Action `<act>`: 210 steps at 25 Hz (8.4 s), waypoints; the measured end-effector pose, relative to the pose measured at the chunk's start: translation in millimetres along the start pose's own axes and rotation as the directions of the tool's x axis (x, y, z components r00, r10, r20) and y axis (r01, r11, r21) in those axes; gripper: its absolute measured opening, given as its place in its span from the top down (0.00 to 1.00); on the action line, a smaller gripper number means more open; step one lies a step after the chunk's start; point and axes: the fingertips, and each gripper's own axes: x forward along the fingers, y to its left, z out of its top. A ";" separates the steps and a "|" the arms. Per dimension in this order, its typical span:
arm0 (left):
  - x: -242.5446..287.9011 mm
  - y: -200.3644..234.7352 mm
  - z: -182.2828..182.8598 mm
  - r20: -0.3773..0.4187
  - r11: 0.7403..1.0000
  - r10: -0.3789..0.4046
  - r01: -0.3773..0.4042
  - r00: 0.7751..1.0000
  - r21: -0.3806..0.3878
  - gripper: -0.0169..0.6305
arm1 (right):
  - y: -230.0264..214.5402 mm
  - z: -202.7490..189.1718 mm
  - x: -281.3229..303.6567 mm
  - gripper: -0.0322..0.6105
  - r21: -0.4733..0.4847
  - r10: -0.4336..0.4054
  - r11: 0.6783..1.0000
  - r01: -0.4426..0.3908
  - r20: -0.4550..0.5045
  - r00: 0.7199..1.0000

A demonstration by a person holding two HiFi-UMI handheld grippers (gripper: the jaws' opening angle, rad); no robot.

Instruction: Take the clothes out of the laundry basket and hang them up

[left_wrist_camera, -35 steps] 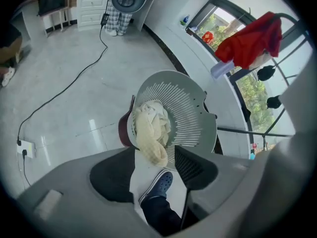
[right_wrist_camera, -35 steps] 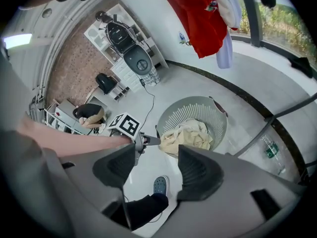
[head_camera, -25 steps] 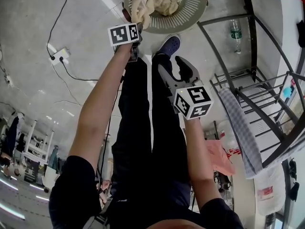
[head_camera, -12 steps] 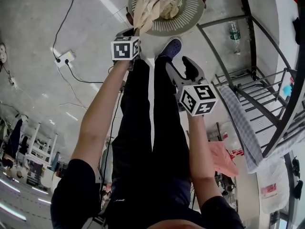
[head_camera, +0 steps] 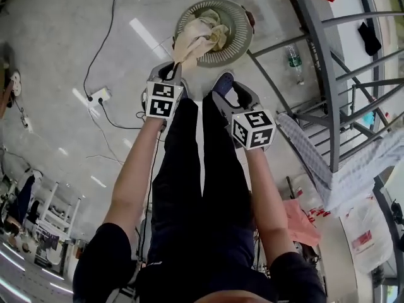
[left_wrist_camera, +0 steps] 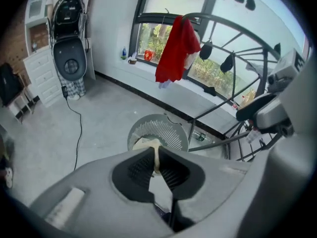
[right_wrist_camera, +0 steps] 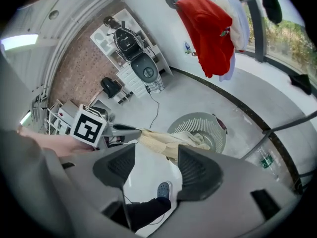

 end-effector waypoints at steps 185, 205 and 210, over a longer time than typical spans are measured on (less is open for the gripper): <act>-0.2 -450.7 619.0 -0.048 0.833 -0.343 0.327 0.938 0.446 0.54 | -375.7 270.9 -510.0 0.42 0.549 -0.613 0.747 0.374 0.351 0.708; -131.4 -427.2 568.0 0.105 0.821 -0.477 0.400 0.872 0.406 0.53 | -264.5 254.4 -538.5 0.40 0.517 -0.644 0.750 0.413 0.426 0.636; -183.0 -414.9 535.3 0.140 0.802 -0.522 0.427 0.842 0.419 0.53 | -211.8 230.7 -539.1 0.40 0.500 -0.654 0.746 0.439 0.427 0.625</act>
